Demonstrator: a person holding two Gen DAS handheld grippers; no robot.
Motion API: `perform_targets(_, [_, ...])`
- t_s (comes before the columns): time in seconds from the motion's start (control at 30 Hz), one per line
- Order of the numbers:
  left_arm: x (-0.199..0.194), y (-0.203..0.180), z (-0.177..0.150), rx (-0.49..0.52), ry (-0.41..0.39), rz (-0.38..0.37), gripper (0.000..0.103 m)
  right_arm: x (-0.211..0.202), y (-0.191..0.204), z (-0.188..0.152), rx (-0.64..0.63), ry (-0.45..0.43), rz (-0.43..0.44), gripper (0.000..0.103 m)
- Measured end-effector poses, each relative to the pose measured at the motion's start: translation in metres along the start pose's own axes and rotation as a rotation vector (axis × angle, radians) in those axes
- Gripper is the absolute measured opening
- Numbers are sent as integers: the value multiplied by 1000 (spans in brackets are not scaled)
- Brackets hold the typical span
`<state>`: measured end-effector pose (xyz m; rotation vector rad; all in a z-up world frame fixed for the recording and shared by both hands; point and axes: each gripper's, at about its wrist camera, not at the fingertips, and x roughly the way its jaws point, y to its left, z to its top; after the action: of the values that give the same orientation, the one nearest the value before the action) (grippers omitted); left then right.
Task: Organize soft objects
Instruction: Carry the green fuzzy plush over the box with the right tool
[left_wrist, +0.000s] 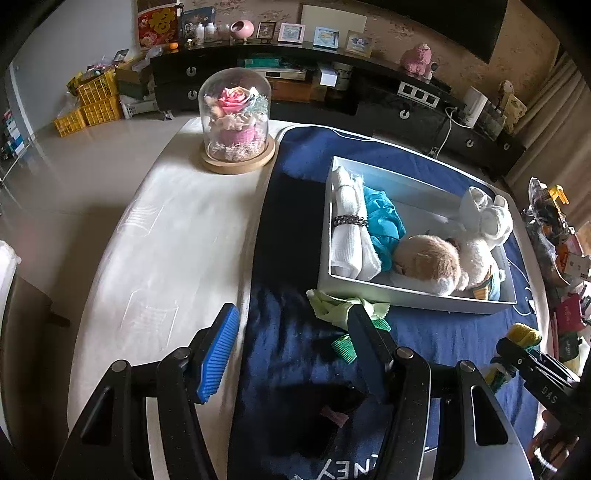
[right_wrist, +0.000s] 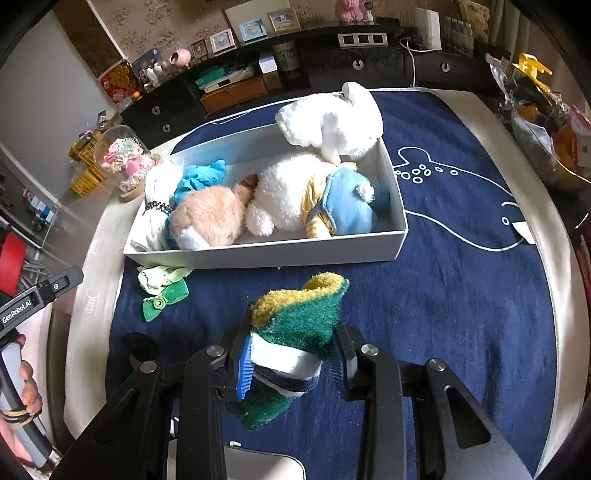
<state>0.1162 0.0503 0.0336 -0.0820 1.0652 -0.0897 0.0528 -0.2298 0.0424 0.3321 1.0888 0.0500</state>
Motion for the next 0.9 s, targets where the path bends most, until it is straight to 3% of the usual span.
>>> perform_targets(0.63, [5,-4,0,12,17,-19,61,-16,44,60,-128,-116,-101,103])
perform_targets(0.9, [11,-11,0,27,28,-8,61,-4,53,93,-137,-146,-88,103])
